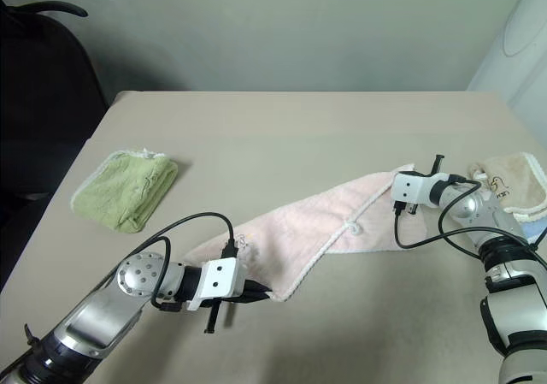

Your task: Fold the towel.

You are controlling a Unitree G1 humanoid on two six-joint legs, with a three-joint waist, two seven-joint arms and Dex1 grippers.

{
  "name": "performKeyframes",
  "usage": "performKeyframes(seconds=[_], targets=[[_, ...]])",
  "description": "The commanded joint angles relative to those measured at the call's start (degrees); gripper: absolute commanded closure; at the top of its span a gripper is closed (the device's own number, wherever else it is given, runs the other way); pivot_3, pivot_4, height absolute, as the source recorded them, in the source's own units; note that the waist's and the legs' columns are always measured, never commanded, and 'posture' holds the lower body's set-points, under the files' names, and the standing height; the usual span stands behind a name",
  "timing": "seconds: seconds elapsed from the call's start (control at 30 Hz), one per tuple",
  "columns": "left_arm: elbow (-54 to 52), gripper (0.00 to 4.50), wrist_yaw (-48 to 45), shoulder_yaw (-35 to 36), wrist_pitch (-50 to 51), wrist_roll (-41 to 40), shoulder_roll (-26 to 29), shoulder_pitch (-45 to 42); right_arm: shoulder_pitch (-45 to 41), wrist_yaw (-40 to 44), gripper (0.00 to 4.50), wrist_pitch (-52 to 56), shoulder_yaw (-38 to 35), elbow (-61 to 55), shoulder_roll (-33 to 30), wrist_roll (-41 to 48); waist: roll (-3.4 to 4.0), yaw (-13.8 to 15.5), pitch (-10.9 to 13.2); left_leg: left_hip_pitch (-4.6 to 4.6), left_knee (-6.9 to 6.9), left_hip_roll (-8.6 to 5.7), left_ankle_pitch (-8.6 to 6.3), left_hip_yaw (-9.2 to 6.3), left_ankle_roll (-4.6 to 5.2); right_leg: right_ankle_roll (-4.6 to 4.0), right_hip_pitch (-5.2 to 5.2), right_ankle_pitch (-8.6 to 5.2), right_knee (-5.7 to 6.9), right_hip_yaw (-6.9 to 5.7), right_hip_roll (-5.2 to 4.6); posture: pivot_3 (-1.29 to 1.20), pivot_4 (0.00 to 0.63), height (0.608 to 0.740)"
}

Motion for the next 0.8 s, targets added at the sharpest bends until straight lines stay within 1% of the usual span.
performKeyframes(seconds=[0.03,0.2,0.27,0.37,0.4,0.47,0.63,0.73,0.8], targets=[[-5.0,4.46,1.24,5.53,6.1,-9.07,-1.64,0.35,-1.22,0.51,4.5,-0.49,-2.0,-0.42,-1.11,1.34,0.0,0.02,0.0,0.0,0.01,0.0,0.01,0.0,-0.01,0.01,0.0,0.0,0.0,0.0,0.0,0.0,0.15,0.74],[-6.97,4.46,7.99,17.5,15.09,-21.98,-5.0,-2.1,-0.78,1.35,4.5,-0.94,-3.58,-0.55,-4.03,2.62,0.0,0.1,0.0,0.0,0.01,-0.01,0.18,0.01,-0.31,0.01,0.02,0.0,0.01,-0.01,0.01,0.0,0.15,0.74],[-6.05,4.46,13.58,23.19,18.19,-27.86,-7.85,-6.03,-0.72,1.09,4.5,-0.87,-4.61,0.03,-5.56,3.15,0.0,0.27,0.0,0.0,0.02,-0.01,0.31,0.02,-0.52,0.02,0.04,0.01,0.01,-0.02,0.01,0.0,0.15,0.74],[-1.54,4.46,24.99,29.55,22.3,-34.42,-13.28,-15.99,-1.4,1.04,4.5,-0.02,-6.63,0.98,-7.15,4.57,0.0,0.44,0.0,0.05,0.07,-0.01,0.33,0.01,-0.53,0.04,0.14,0.02,-0.01,-0.04,0.0,0.0,0.15,0.74],[0.22,4.46,27.25,30.34,22.78,-34.84,-14.47,-18.85,-2.03,1.07,4.5,0.43,-7.24,1.49,-7.31,5.01,0.0,0.41,0.0,0.06,0.14,-0.01,0.34,0.01,-0.52,0.07,0.17,0.04,-0.02,-0.04,0.01,0.0,0.15,0.74],[3.97,4.46,30.31,30.1,21.56,-32.84,-16.44,-23.98,-4.08,0.68,4.5,1.45,-8.16,3.26,-7.44,5.47,0.01,0.06,0.0,0.1,0.18,0.0,0.34,0.04,-0.51,0.09,0.19,0.05,-0.03,-0.01,0.01,0.0,0.15,0.74],[18.96,4.46,32.2,26.16,12.59,-23.58,-20.19,-36.73,-13.24,-2.18,4.5,2.15,-7.28,9.63,-7.41,2.98,0.04,-0.23,-0.01,0.11,0.19,-0.01,0.39,0.14,-0.45,0.14,0.12,0.08,-0.03,0.09,0.01,0.0,0.15,0.74],[25.91,4.46,31.25,27.82,9.1,-23.19,-20.9,-44.58,-18.89,-1.9,4.5,1.91,-8.07,12.31,-8.68,3.64,0.01,-0.2,0.03,-0.07,0.22,-0.01,0.39,0.14,-0.44,0.15,-0.05,0.09,-0.03,0.1,0.02,0.0,0.15,0.74],[28.19,4.46,29.97,29.23,8.35,-24.22,-20.26,-47.65,-21.45,-0.91,4.5,1.41,-8.73,12.97,-9.98,4.37,0.02,-0.12,0.03,-0.23,0.21,-0.02,0.45,0.12,-0.44,0.17,-0.18,0.1,-0.03,0.09,0.01,0.0,0.15,0.74]])
